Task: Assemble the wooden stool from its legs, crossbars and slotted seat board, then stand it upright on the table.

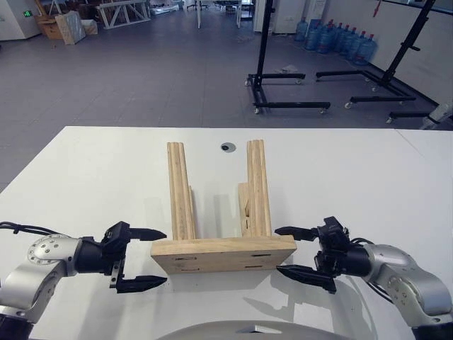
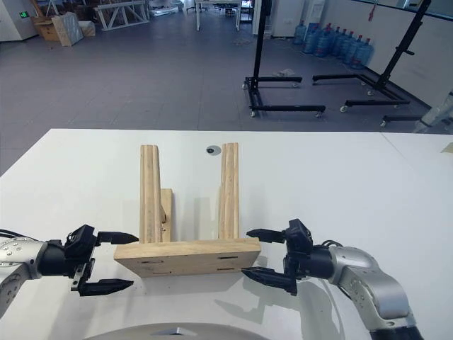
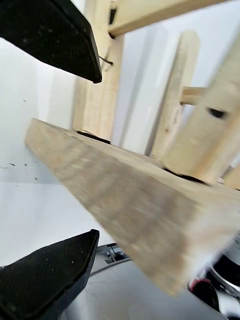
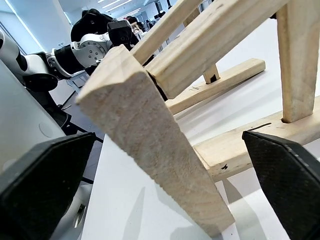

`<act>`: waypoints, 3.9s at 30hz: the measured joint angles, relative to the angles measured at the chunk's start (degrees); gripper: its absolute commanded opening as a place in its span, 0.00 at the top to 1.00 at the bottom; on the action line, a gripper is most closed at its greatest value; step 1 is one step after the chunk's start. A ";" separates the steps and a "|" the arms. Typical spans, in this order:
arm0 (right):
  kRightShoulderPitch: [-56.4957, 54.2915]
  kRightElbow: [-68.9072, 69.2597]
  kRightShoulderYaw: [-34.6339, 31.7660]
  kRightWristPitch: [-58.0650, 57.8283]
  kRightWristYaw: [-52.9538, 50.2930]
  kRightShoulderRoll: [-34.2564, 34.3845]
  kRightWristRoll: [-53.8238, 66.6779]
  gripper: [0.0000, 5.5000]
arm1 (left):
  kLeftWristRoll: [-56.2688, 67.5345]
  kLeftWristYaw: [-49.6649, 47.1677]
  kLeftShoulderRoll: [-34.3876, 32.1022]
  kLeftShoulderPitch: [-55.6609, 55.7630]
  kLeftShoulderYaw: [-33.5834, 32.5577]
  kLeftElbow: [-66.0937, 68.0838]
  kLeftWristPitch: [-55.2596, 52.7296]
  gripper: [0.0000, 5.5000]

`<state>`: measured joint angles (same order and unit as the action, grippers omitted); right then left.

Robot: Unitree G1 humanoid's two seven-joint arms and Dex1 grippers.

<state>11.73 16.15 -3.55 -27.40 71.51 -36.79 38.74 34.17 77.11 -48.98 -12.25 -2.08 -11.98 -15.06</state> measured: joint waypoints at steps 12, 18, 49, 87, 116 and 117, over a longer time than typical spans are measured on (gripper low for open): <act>-2.70 -4.38 6.84 5.53 -1.17 1.36 -6.72 0.36 | -0.47 1.60 1.41 -0.54 2.27 -0.46 -1.68 0.36; -2.87 -5.46 7.42 6.82 -0.22 1.18 -6.75 0.56 | -2.63 0.90 3.67 2.07 5.08 2.04 -0.97 0.54; -55.01 -42.20 -23.32 -34.44 -92.20 18.42 66.83 0.73 | 21.47 -59.29 27.54 66.20 -30.51 39.77 -68.37 0.65; -46.28 -32.76 -14.11 -3.67 -79.95 7.52 12.98 0.21 | -9.61 -67.28 16.79 55.05 -20.50 38.19 -15.25 0.26; -35.89 -26.46 -7.84 20.28 -82.83 24.41 -27.08 0.21 | -26.39 -79.57 32.28 32.49 -13.57 25.97 14.32 0.26; -35.88 -26.47 -7.84 20.41 -82.62 24.51 -27.42 0.21 | -26.52 -79.54 32.29 32.50 -13.47 25.96 14.32 0.26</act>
<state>-24.15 -10.31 -11.39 -6.99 -11.11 -12.28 11.32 7.65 -2.43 -16.70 20.25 -15.55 13.98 -0.73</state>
